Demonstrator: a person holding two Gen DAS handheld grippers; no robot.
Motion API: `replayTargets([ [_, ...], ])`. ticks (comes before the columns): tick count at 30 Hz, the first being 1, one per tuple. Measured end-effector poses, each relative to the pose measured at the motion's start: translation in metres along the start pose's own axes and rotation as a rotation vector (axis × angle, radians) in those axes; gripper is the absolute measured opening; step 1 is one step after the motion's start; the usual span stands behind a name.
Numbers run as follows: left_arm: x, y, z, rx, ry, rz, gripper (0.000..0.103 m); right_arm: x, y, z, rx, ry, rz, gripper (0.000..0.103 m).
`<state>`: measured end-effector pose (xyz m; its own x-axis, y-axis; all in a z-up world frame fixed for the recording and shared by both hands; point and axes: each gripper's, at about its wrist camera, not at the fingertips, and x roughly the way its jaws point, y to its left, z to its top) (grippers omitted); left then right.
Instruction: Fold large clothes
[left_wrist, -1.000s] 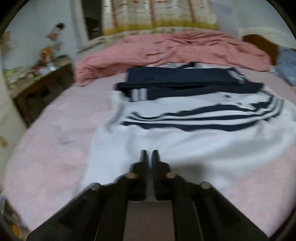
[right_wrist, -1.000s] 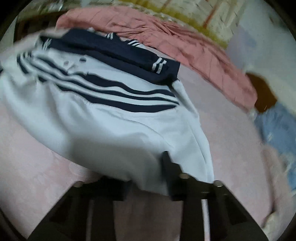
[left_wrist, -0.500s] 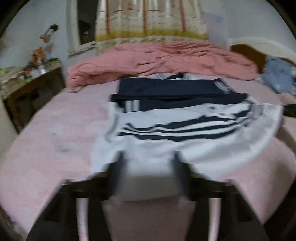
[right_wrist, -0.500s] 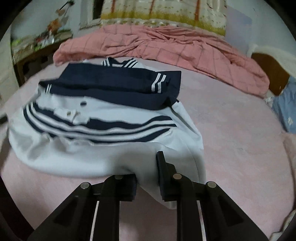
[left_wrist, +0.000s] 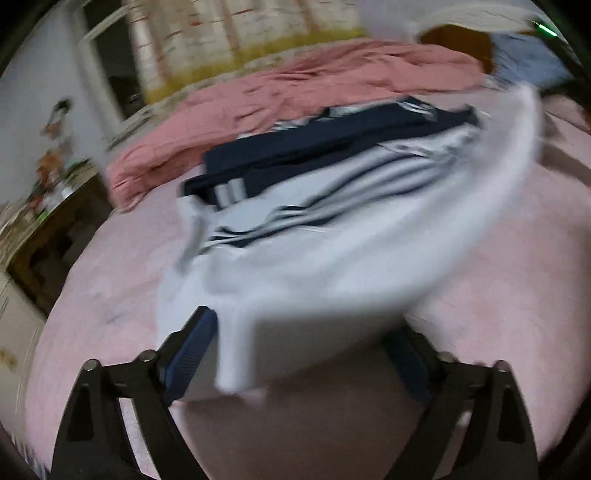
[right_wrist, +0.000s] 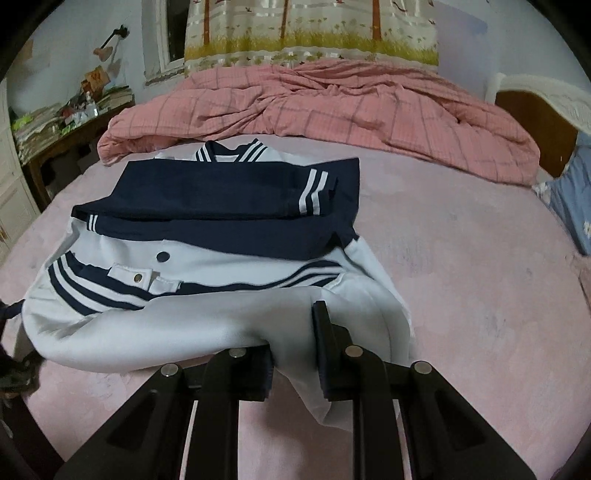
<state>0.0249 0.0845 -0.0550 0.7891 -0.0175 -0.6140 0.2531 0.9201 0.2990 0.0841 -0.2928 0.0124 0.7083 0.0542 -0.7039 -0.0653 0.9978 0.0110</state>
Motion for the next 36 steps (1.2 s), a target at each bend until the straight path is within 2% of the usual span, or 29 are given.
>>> replayTargets([
  [1,0.002,0.006,0.003,-0.024,-0.008,0.035,0.057,-0.001,-0.002,-0.003,0.003,0.005,0.002,0.02],
  [2,0.001,0.012,0.007,-0.047,-0.023,0.039,0.027,-0.003,-0.002,-0.009,0.003,0.012,0.003,0.02],
  [3,-0.001,0.019,0.01,-0.077,-0.029,0.078,0.01,-0.004,-0.002,-0.013,0.004,0.014,0.007,0.019],
  [4,-0.003,0.025,0.013,-0.099,-0.028,0.084,0.008,-0.007,-0.002,-0.021,0.003,0.019,0.003,0.019],
  [6,-0.019,0.036,0.019,-0.151,-0.051,0.028,0.007,-0.013,-0.001,-0.032,-0.003,0.034,0.006,0.018],
  [7,-0.025,0.041,0.023,-0.171,-0.046,0.003,0.006,-0.017,-0.004,-0.039,0.007,0.053,0.035,0.018],
  [10,-0.045,0.046,0.035,-0.172,-0.045,-0.004,0.006,-0.026,-0.014,-0.05,0.035,0.077,0.1,0.017],
  [13,-0.043,0.047,0.057,-0.143,-0.059,0.033,0.006,-0.03,-0.012,-0.04,-0.002,0.051,0.049,0.017],
  [17,-0.001,0.074,0.095,-0.255,0.033,-0.019,0.007,-0.017,-0.017,0.002,0.029,0.024,0.093,0.017],
  [22,0.057,0.103,0.132,-0.376,0.088,-0.057,0.009,0.036,-0.021,0.058,0.04,0.07,0.067,0.018],
  [25,0.094,0.103,0.144,-0.378,0.151,-0.041,0.009,0.066,-0.023,0.074,0.039,0.109,0.054,0.018],
  [29,0.144,0.097,0.139,-0.366,0.248,-0.025,0.01,0.101,-0.027,0.083,0.033,0.142,0.042,0.018],
  [31,0.158,0.095,0.132,-0.355,0.261,-0.025,0.012,0.113,-0.027,0.088,0.016,0.139,0.051,0.02],
  [32,0.157,0.094,0.13,-0.348,0.239,-0.029,0.014,0.116,-0.027,0.089,0.003,0.13,0.05,0.023],
  [33,0.15,0.095,0.129,-0.346,0.187,-0.054,0.017,0.117,-0.026,0.09,-0.006,0.124,0.044,0.031],
  [34,0.14,0.099,0.126,-0.364,0.116,-0.107,0.033,0.118,-0.026,0.09,-0.014,0.114,0.023,0.034],
  [35,0.129,0.106,0.123,-0.391,0.057,-0.155,0.056,0.118,-0.028,0.088,-0.009,0.104,0.017,0.042],
  [36,0.118,0.113,0.12,-0.412,0.017,-0.178,0.065,0.115,-0.03,0.086,0.001,0.093,0.019,0.055],
])
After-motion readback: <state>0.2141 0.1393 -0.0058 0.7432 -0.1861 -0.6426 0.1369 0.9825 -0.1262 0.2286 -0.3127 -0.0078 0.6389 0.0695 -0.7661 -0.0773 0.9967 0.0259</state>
